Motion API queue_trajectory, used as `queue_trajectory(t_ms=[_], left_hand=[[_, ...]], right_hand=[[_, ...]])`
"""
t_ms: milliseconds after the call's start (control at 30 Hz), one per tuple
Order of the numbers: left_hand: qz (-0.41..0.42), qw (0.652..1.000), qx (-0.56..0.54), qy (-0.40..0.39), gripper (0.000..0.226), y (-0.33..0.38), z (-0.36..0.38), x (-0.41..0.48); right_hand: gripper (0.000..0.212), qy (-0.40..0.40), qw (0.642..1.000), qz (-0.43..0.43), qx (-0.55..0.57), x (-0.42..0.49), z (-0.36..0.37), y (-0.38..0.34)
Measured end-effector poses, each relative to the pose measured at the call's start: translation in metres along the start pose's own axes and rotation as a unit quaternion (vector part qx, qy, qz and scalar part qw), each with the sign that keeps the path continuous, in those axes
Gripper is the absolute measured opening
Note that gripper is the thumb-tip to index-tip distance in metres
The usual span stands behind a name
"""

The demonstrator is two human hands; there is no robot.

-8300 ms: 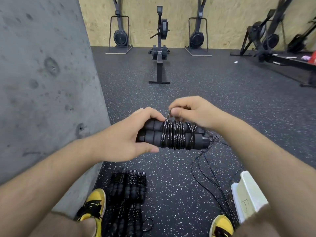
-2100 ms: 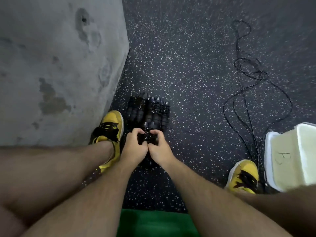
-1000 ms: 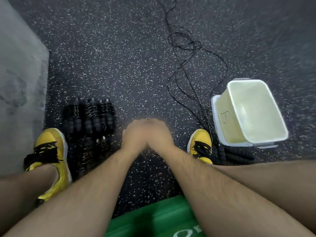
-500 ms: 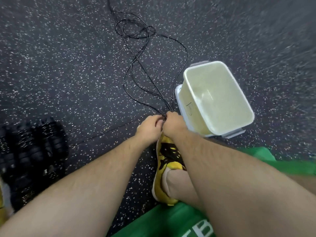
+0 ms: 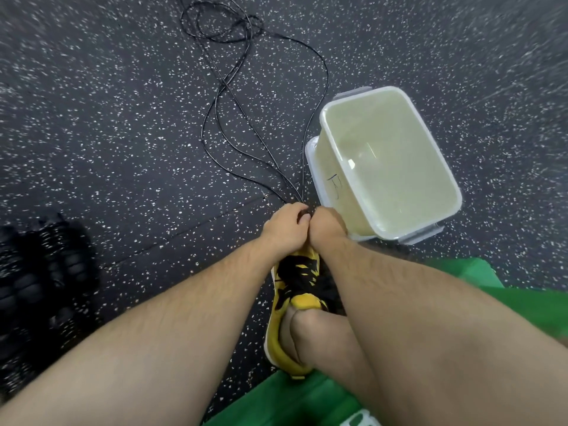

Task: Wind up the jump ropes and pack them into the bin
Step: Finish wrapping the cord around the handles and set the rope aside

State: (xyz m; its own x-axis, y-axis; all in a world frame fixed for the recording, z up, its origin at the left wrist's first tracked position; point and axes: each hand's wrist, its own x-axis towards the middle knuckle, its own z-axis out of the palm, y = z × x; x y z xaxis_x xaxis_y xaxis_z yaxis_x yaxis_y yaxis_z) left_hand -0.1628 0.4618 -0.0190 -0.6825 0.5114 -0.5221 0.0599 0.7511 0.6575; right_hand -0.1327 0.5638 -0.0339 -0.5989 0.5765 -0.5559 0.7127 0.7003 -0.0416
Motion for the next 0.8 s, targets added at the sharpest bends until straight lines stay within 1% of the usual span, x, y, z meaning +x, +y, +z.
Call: queue_trajectory(t_ms=[67,133,233,333,400,500,600,733,800], left_hand=[[-0.004,1.0,-0.013,0.01,0.036,-0.001,-0.003,-0.003],[-0.013,0.999,-0.023,0.02,0.036,-0.002,-0.008,-0.007],[-0.023,0.999,-0.037,0.029,0.035,0.002,-0.019,-0.017],[-0.021,0.996,-0.074,0.034,0.036,0.013,-0.034,-0.029],[-0.012,0.991,-0.127,0.041,0.037,0.023,-0.046,-0.041],[0.001,0.978,-0.198,0.071,0.035,0.038,-0.071,-0.062],[0.008,0.967,-0.232,0.105,0.034,0.05,-0.101,-0.091],[0.03,0.95,-0.275,0.144,0.031,0.056,-0.138,-0.13],[0.035,0.947,-0.274,0.163,0.027,0.057,-0.158,-0.153]], right_hand=[[0.029,0.019,1.0,0.008,0.004,-0.003,0.0,-0.001],[0.029,0.066,0.998,-0.004,0.003,-0.01,-0.004,-0.002],[0.02,0.108,0.991,-0.048,0.07,-0.027,-0.019,-0.009],[0.027,0.115,0.98,-0.111,0.116,-0.049,-0.047,-0.019],[0.025,0.116,0.974,-0.137,0.135,-0.064,-0.066,-0.027],[0.025,0.126,0.966,-0.163,0.157,-0.086,-0.093,-0.04],[0.026,0.141,0.951,-0.195,0.192,-0.112,-0.118,-0.057],[0.021,0.139,0.921,-0.215,0.292,-0.151,-0.148,-0.086],[0.017,0.131,0.904,-0.219,0.344,-0.173,-0.161,-0.101]])
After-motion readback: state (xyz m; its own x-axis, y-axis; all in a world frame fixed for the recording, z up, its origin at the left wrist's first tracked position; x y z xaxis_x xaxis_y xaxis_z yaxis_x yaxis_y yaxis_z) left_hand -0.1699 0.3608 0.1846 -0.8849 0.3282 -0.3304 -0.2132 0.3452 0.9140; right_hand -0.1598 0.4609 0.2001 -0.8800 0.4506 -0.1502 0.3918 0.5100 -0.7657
